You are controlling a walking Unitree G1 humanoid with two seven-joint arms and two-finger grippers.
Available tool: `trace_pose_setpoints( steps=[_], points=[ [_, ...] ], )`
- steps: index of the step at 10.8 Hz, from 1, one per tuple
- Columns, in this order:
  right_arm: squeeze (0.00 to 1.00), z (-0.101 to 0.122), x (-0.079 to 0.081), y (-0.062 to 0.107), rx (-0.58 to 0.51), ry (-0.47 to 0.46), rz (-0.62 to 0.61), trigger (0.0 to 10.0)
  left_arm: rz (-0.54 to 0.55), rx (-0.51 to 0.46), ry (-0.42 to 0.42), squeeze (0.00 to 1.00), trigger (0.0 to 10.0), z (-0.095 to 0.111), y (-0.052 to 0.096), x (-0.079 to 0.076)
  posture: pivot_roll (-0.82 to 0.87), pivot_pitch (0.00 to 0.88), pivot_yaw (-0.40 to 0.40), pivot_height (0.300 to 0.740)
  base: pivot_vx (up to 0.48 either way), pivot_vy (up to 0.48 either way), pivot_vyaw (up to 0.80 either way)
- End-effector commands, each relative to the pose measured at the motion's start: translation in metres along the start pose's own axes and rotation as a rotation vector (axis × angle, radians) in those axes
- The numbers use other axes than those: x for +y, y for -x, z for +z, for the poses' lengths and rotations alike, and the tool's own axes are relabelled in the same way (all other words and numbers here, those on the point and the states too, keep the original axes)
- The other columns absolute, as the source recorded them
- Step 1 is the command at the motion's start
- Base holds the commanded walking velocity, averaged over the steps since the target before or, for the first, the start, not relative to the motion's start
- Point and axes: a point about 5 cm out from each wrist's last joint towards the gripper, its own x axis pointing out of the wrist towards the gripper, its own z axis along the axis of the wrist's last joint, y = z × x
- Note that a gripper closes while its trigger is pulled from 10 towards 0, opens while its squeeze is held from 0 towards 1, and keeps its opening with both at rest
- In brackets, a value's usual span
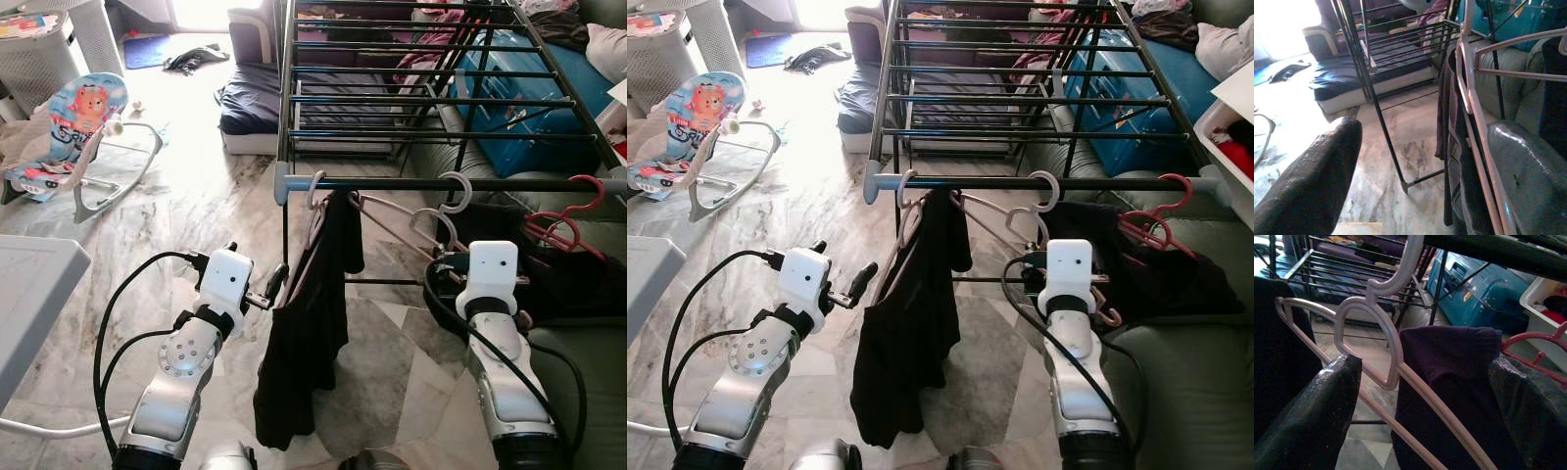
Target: Hang hanger
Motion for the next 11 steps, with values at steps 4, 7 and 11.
trace_pose_setpoints(
  steps=[4, 7, 11],
  points=[
    [0.0, -0.001, -0.003, -0.004, 0.021, -0.017, -0.009, 10.0, -0.004, 0.009, -0.01, 0.0, 10.0, -0.002, 0.001, 0.0, -0.06, 0.0, -0.025, 0.74, 0.0, 0.0, 0.0],
    [0.0, -0.012, 0.0, 0.007, 0.05, -0.043, 0.004, 10.0, 0.006, 0.004, 0.0, 0.0, 10.0, -0.004, 0.002, -0.001, -0.05, 0.0, -0.051, 0.74, 0.0, 0.0, 0.0],
    [0.0, -0.005, 0.023, 0.004, 0.008, -0.063, 0.042, 10.0, -0.018, -0.004, -0.014, 0.0, 10.0, -0.003, -0.004, 0.001, -0.05, 0.0, -0.02, 0.74, 0.0, 0.0, 0.0]
  ],
)
